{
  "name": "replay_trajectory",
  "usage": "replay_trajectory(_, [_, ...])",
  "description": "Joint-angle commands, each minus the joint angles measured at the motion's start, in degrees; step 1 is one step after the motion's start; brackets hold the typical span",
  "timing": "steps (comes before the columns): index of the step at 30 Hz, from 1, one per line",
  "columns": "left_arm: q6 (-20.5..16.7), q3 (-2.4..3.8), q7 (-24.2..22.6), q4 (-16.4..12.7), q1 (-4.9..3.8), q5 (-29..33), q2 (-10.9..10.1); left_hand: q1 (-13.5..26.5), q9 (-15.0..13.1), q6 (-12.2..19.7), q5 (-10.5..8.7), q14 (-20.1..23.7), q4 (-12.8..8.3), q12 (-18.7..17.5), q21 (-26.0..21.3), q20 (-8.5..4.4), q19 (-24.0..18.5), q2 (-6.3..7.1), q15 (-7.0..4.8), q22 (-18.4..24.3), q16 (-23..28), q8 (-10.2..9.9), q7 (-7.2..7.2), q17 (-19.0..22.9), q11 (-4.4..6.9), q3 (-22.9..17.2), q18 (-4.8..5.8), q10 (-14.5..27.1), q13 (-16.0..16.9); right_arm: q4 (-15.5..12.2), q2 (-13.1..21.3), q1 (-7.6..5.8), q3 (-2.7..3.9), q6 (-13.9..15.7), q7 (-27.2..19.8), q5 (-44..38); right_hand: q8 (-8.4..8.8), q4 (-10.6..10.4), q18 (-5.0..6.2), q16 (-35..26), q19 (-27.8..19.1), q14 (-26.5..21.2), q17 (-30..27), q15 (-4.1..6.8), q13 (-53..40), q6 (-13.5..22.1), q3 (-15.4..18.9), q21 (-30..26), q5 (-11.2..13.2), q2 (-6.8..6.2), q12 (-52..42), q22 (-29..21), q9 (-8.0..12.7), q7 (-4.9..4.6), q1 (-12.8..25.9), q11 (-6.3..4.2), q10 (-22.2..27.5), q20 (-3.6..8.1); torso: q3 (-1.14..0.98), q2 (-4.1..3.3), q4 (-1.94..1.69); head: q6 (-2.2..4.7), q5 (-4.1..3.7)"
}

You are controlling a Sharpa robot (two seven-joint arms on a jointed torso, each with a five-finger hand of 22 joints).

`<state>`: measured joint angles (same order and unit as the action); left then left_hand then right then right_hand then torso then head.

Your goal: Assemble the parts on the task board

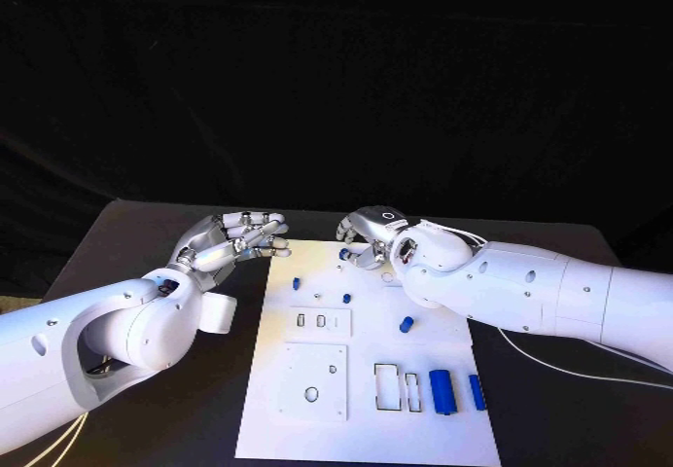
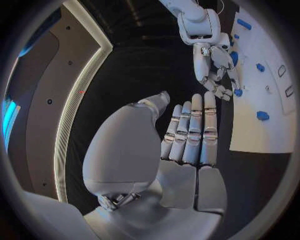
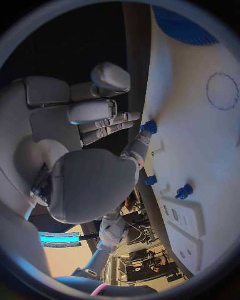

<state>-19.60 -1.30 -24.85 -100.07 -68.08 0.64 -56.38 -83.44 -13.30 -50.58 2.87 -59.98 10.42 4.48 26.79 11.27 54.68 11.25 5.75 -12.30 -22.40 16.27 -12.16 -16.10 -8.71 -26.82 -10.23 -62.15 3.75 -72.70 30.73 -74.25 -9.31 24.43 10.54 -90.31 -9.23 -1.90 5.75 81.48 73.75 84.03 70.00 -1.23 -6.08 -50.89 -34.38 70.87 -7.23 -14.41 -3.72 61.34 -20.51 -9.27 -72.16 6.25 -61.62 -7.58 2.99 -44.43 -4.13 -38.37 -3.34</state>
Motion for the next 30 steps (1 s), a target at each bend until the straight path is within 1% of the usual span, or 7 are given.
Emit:
replay_trajectory(1, [1.1,0.06,-0.2,0.0,-0.1,0.0,0.1,0.5,0.1,0.2,-0.03,0.4,-0.3,-0.3,0.3,-0.06,-0.4,0.08,0.14,-0.1,-0.3,-0.3,-0.25,0.0,-0.4,0.1,0.04,0.0,0.1,-0.4,0.3,0.01,-0.01,-0.2,-0.6,0.1,0.29,0.0,0.58,-0.2,-0.5,1.7,-0.1,-0.27,0.2,0.4,0.6,-0.4,0.2,-0.18,0.0,-0.4,0.1,0.05,-0.3,-0.06,0.4,0.14,0.01,-0.03,0.06,-0.01,0.07])
replay_trajectory(14, [1.3,0.05,-0.3,0.3,-0.11,0.0,0.1,0.5,0.1,0.3,-0.03,0.5,-0.3,-0.4,0.4,-0.05,-0.4,0.07,0.15,-0.1,-0.3,-0.4,-0.27,-0.1,-0.42,0.1,0.04,0.1,0.1,-9.6,10.5,-0.86,0.41,4.1,0.6,7.8,0.08,-1.8,-0.45,1.8,2.9,2.8,3.2,0.06,-0.4,-1.7,4.4,2.5,0.2,-0.88,-3.7,4.4,-0.2,-1.0,0.7,-0.49,-7.8,0.46,-0.28,0.27,0.84,0.45,-0.04])
replay_trajectory(20, [1.3,0.04,-0.3,0.5,-0.1,0.0,0.0,0.5,0.1,0.3,-0.03,0.5,-0.4,-0.4,0.4,-0.05,-0.5,0.06,0.16,-0.1,-0.3,-0.4,-0.25,-0.1,-0.42,0.1,0.04,0.1,0.1,-13.4,17.0,-1.45,0.63,2.3,0.0,18.6,-0.34,-2.9,-1.26,3.5,5.3,3.4,6.2,2.22,-5.8,-0.7,14.1,5.4,0.1,-1.23,-11.0,8.8,-0.6,1.13,-0.3,-3.23,-18.7,2.22,-0.5,0.47,1.42,0.71,-0.05])
replay_trajectory(21, [1.3,0.04,-0.3,0.5,-0.1,0.0,0.0,0.5,0.1,0.3,-0.03,0.5,-0.4,-0.4,0.4,-0.05,-0.5,0.06,0.16,-0.1,-0.3,-0.4,-0.25,-0.1,-0.42,0.1,0.04,0.1,0.1,-13.6,17.7,-1.49,0.64,1.4,0.0,19.6,-2.02,-5.0,-1.33,3.6,5.3,3.3,6.1,3.36,-13.5,0.6,24.5,5.5,-0.6,2.93,-17.4,9.1,-1.7,0.85,-3.4,-3.46,-14.6,3.16,-0.56,0.46,1.49,0.69,-0.09])
replay_trajectory(22, [1.3,0.04,-0.3,0.5,-0.1,0.0,0.0,0.5,0.1,0.3,-0.03,0.5,-0.4,-0.4,0.4,-0.05,-0.5,0.06,0.16,-0.1,-0.3,-0.4,-0.25,-0.1,-0.42,0.1,0.04,0.1,0.1,-13.6,18.2,-1.51,0.65,0.7,0.0,20.2,-2.46,-5.5,-1.44,3.7,5.5,3.4,6.2,2.71,-21.8,1.1,26.8,5.8,-0.2,1.91,-26.9,9.6,-2.0,1.7,-4.3,-3.69,-18.5,3.04,-0.58,0.46,1.5,0.69,-0.14])
replay_trajectory(24, [1.3,0.04,-0.4,0.6,-0.1,0.0,0.1,0.5,0.1,0.3,-0.03,0.5,-0.4,-0.4,0.4,-0.05,-0.5,0.06,0.16,-0.1,-0.3,-0.4,-0.25,-0.1,-0.42,0.1,0.04,0.1,0.1,-13.4,19.1,-1.55,0.65,-1.0,0.0,21.2,-5.05,-11.2,-1.64,4.1,5.8,3.5,7.0,2.18,-51.3,2.6,31.9,6.1,-0.9,4.21,-56.1,10.6,-3.3,2.12,-8.0,-3.15,-17.2,2.58,-0.68,0.48,1.63,0.65,-0.35])
replay_trajectory(30, [1.4,0.03,-0.4,0.7,-0.09,0.0,0.2,0.5,0.1,0.2,-0.03,0.5,-0.4,-0.4,0.4,-0.04,-0.5,0.04,0.16,-0.1,-0.3,-0.4,-0.23,-0.2,-0.41,0.1,0.04,0.0,0.1,-12.0,19.7,-1.38,0.61,-3.4,0.4,21.4,-7.88,-14.7,-2.04,6.1,7.2,4.4,11.7,1.68,-72.0,4.0,34.3,7.6,-0.3,2.68,-75.6,13.3,-4.0,0.7,-10.1,-2.55,-21.4,1.98,-0.9,0.39,1.78,0.62,-0.34])
